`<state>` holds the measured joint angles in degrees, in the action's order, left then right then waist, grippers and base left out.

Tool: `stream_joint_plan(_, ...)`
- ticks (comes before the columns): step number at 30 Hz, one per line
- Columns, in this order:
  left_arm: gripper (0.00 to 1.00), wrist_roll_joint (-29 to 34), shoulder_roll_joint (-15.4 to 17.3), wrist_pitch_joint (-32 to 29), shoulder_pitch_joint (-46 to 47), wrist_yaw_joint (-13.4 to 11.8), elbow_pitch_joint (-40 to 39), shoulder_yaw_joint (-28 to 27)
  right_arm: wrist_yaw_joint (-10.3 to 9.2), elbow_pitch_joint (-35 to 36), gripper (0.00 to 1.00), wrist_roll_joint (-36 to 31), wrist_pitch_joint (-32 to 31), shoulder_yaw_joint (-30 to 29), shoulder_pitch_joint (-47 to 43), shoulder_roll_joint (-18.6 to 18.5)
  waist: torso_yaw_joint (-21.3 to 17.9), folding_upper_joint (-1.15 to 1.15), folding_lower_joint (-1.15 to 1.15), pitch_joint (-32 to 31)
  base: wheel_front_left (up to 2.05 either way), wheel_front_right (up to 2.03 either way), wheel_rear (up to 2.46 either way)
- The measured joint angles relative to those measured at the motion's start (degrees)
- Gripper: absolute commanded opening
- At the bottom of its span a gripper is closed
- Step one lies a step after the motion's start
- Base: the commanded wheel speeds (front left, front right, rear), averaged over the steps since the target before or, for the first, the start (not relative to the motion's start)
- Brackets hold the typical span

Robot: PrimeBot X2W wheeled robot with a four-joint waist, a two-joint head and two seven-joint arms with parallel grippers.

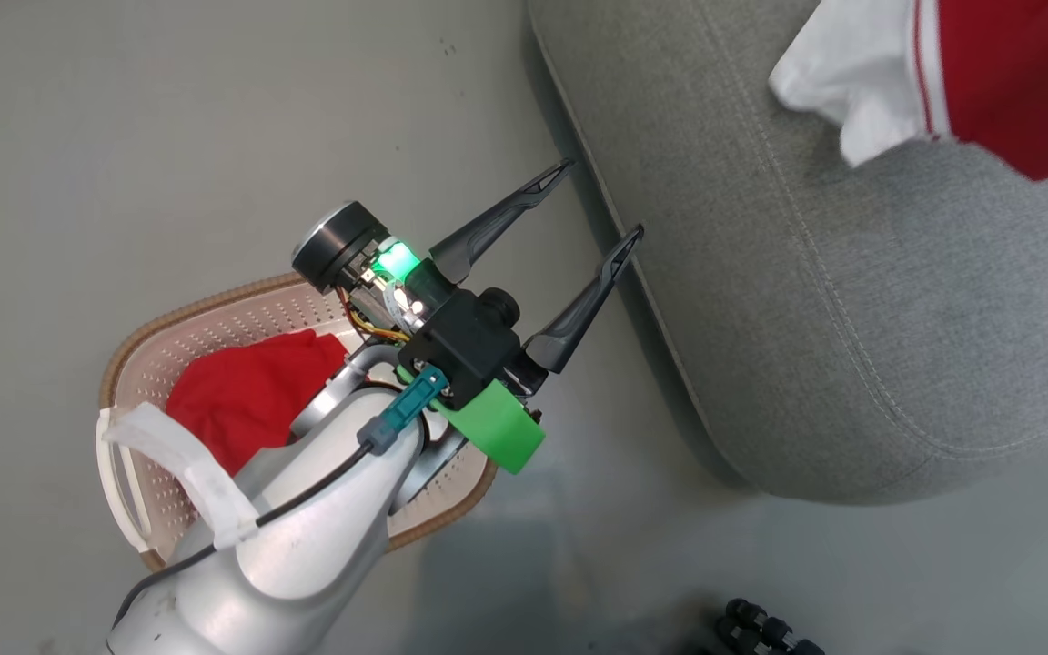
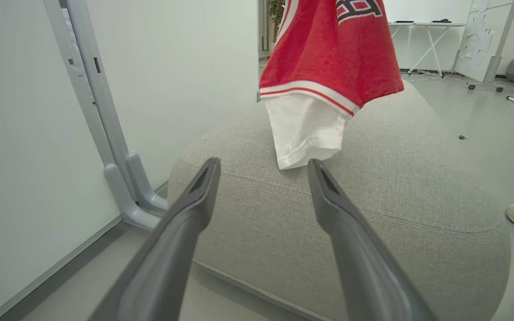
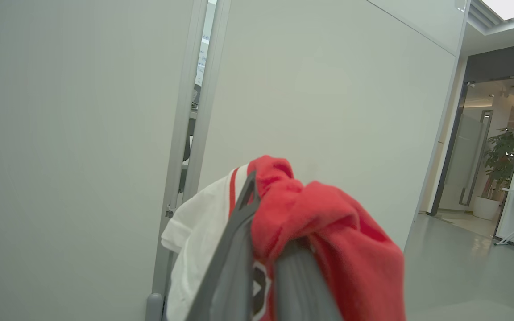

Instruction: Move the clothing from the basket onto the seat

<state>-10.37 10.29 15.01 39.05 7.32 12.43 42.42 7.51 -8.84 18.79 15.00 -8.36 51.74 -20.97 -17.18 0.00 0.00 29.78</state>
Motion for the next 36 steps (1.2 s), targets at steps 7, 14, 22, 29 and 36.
stream_joint_plan(7, 1.00, 0.4, 0.9, -0.1, 3.0, 0.0, -0.4, 0.5, 0.00, -6.1, 0.00, 0.4, 0.0, -4.6, 10.3, -6.6, 1.1, 0.00, 0.00, 6.1, 0.00, 0.00, 0.00)
stream_joint_plan(14, 1.00, 0.6, 1.2, -0.1, 4.5, 0.0, -0.5, 0.7, 0.00, -13.3, 0.00, 0.9, 0.0, -3.8, 12.8, -6.1, 2.0, 0.00, 0.01, 10.3, 0.00, 0.00, 0.00)
stream_joint_plan(22, 1.00, 0.6, 1.2, -0.1, 5.7, 0.0, -0.3, 1.1, 0.00, -19.1, 0.00, -0.6, 0.0, -2.3, 8.2, -1.4, 3.2, 0.00, 0.01, 13.0, 0.00, 0.00, 0.00)
stream_joint_plan(29, 1.00, 0.4, 1.5, -0.1, 6.0, -0.2, 0.0, 0.8, 0.00, -22.3, 0.00, -1.7, 0.0, -1.5, 3.5, 2.0, 3.8, 0.00, 0.00, 13.2, 0.00, 0.00, 0.00)
stream_joint_plan(36, 1.00, -0.1, 1.7, -0.1, 6.0, -0.3, 0.3, 0.6, 0.00, -24.0, 0.43, -2.1, 0.0, -1.2, 2.2, 3.0, 3.9, 0.00, 0.00, 12.1, 0.00, 0.00, 0.00)
